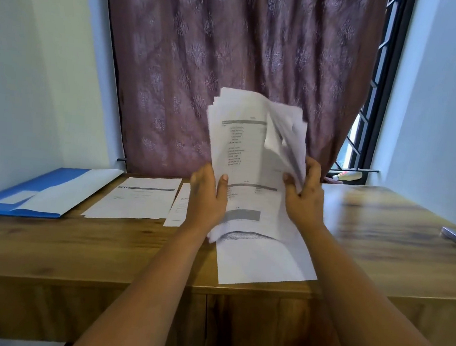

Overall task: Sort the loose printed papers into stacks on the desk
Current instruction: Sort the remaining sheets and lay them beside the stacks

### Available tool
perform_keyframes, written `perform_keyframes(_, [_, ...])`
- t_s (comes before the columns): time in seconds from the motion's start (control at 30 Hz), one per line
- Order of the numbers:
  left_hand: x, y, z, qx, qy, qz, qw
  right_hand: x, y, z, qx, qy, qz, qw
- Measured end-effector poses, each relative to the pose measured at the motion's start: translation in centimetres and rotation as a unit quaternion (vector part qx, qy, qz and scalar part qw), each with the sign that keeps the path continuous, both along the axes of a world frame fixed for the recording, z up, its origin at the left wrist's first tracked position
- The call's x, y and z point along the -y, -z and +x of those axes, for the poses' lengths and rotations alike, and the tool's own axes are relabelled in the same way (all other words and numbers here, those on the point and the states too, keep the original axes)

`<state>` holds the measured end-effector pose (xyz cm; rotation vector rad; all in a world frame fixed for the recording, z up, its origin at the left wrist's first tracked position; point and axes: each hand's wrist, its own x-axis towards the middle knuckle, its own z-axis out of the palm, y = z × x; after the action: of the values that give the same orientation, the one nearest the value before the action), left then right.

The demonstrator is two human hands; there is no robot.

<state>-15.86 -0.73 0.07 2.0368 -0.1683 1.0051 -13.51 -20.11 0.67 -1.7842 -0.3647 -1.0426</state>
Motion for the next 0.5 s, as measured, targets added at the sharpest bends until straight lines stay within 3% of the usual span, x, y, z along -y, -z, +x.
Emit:
perform_keyframes(0.1, [0.3, -1.5, -0.4, 0.074, -0.008, -0.033, 0.997, -0.4, -2.1, 0.1, 0.008, 0.009, 0.036, 0.999])
perform_keyframes(0.17, [0.5, -2.1, -0.9, 0.044, 0.027, -0.111, 0.992, -0.6, -2.6, -0.9, 0.004, -0.014, 0.023, 1.0])
perform_keyframes(0.23, [0.2, -1.5, -1.1, -0.005, 0.054, -0.169, 0.984, -0.1, -1.9, -1.4, -0.066, -0.063, -0.006, 0.996])
perform_keyframes(0.33, [-0.1, 1.0, -1.5, -0.082, 0.047, -0.174, 0.98, 1.3, 1.2, -1.4, -0.189, -0.125, -0.027, 0.974])
perform_keyframes(0.5, [-0.2, 3.9, -1.3, -0.111, 0.071, -0.163, 0.978, 1.0, 3.2, -0.7, -0.228, -0.119, -0.043, 0.965])
